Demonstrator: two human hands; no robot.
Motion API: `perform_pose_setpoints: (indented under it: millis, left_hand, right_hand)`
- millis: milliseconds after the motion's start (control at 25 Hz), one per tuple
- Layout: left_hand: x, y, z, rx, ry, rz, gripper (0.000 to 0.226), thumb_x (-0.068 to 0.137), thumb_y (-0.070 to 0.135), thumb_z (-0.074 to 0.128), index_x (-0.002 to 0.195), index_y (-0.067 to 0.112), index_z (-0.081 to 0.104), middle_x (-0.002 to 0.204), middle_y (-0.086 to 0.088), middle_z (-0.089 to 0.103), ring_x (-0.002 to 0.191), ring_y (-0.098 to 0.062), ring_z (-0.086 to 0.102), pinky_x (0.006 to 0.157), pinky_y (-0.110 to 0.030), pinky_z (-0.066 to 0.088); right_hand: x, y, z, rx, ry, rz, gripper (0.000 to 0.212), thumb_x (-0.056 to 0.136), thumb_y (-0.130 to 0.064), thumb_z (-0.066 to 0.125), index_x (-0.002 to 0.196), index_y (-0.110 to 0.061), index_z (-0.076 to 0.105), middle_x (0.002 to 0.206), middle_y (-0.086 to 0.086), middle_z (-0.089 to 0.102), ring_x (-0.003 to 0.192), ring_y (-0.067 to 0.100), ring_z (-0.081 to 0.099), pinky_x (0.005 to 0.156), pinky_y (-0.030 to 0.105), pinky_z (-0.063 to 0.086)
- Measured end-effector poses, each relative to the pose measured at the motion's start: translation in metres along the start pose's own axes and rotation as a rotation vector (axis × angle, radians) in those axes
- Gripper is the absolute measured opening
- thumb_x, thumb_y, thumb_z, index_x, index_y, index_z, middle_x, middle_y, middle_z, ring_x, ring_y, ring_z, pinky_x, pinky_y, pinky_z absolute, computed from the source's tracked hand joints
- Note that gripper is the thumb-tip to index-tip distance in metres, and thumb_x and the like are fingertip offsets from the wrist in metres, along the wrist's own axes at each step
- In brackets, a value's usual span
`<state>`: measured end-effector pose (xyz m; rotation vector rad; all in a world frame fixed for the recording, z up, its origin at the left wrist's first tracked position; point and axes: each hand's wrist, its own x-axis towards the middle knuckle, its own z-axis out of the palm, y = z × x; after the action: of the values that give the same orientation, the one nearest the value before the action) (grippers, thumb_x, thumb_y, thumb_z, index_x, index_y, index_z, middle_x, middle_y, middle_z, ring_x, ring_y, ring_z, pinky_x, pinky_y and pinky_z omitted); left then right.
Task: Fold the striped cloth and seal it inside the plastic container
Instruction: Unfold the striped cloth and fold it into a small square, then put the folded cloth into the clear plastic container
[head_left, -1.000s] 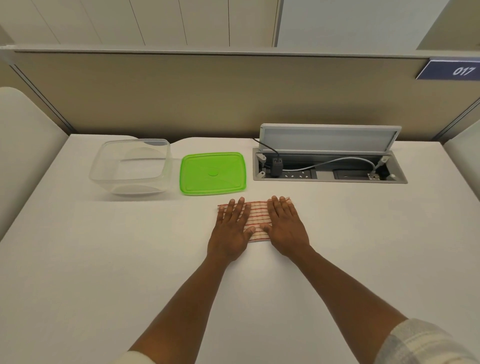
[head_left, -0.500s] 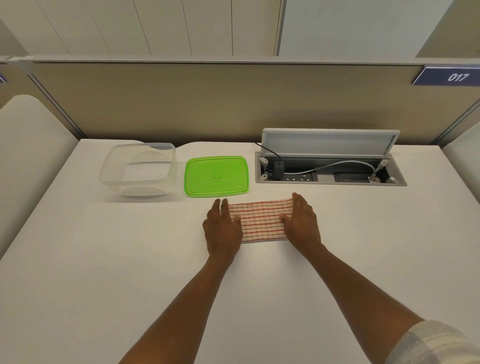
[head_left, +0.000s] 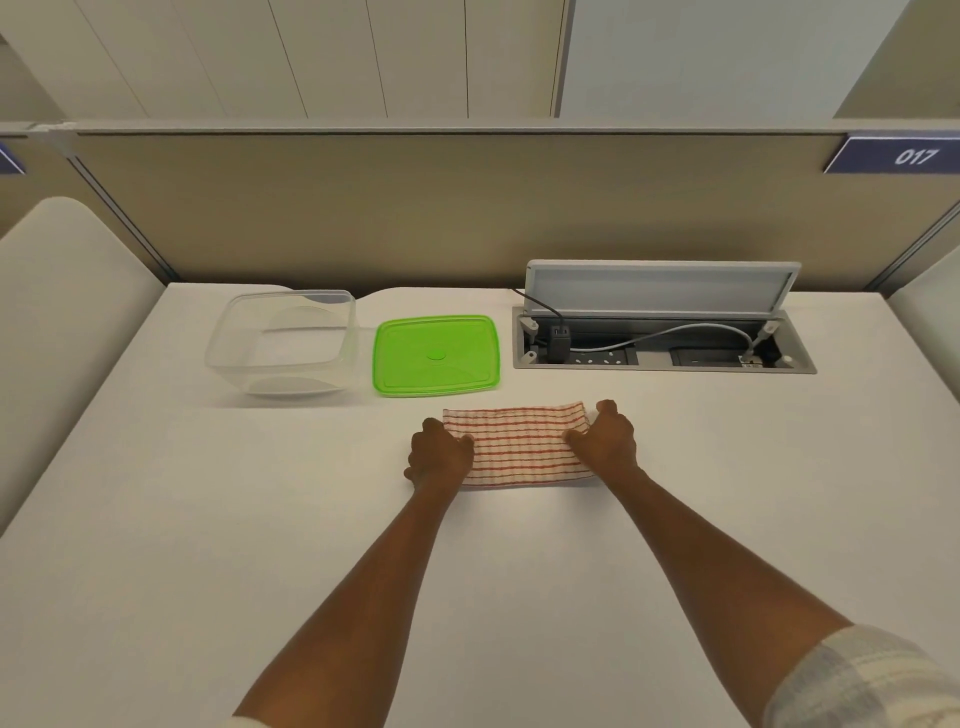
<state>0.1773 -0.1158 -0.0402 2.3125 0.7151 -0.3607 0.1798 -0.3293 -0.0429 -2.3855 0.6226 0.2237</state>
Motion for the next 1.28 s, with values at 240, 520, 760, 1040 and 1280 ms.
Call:
perform_pose_setpoints:
  millis: [240, 520, 760, 1040, 1280]
  left_hand:
    - [0.007, -0.009, -0.006, -0.019, -0.082, 0.032, 0.038, 0.084, 0.039, 0.066, 0.109, 0.011, 0.072, 0.112, -0.012, 0.072, 0.108, -0.033, 0.065, 0.093, -0.039, 0.052]
    - [-0.016, -0.009, -0.020, -0.068, -0.043, 0.097, 0.031, 0.090, 0.032, 0.059, 0.111, 0.010, 0.065, 0.116, -0.011, 0.069, 0.111, -0.032, 0.062, 0.090, -0.037, 0.048]
    - [-0.042, -0.022, -0.037, -0.096, 0.024, 0.157, 0.030, 0.089, 0.028, 0.062, 0.109, 0.005, 0.065, 0.113, -0.014, 0.070, 0.109, -0.033, 0.062, 0.089, -0.037, 0.050]
    - [-0.071, -0.034, -0.056, -0.116, 0.083, 0.219, 0.029, 0.089, 0.028, 0.064, 0.106, 0.005, 0.067, 0.111, -0.014, 0.071, 0.107, -0.034, 0.063, 0.090, -0.039, 0.049]
    - [-0.082, -0.047, -0.082, -0.160, 0.116, 0.236, 0.032, 0.086, 0.029, 0.068, 0.107, 0.005, 0.069, 0.109, -0.014, 0.072, 0.106, -0.034, 0.063, 0.091, -0.041, 0.051]
  right_hand:
    - [-0.004, 0.004, -0.006, 0.147, -0.041, 0.073, 0.052, 0.078, -0.025, 0.078, 0.119, -0.008, 0.051, 0.118, 0.011, 0.062, 0.105, 0.030, 0.062, 0.089, 0.042, 0.054]
    - [-0.019, 0.004, -0.015, 0.241, -0.125, 0.060, 0.034, 0.078, -0.019, 0.079, 0.103, -0.008, 0.059, 0.109, 0.011, 0.068, 0.097, 0.028, 0.067, 0.087, 0.044, 0.057]
    - [-0.046, -0.001, -0.026, 0.260, -0.138, 0.006, 0.031, 0.079, -0.017, 0.078, 0.099, -0.013, 0.054, 0.110, 0.009, 0.066, 0.096, 0.025, 0.066, 0.082, 0.039, 0.057]
    - [-0.079, -0.002, -0.038, 0.283, -0.122, -0.043, 0.033, 0.079, -0.018, 0.077, 0.102, -0.014, 0.053, 0.109, 0.006, 0.066, 0.094, 0.023, 0.065, 0.077, 0.035, 0.055]
    - [-0.103, -0.014, -0.043, 0.301, -0.113, -0.100, 0.034, 0.078, -0.020, 0.077, 0.103, -0.014, 0.054, 0.108, 0.005, 0.066, 0.095, 0.023, 0.065, 0.082, 0.038, 0.057]
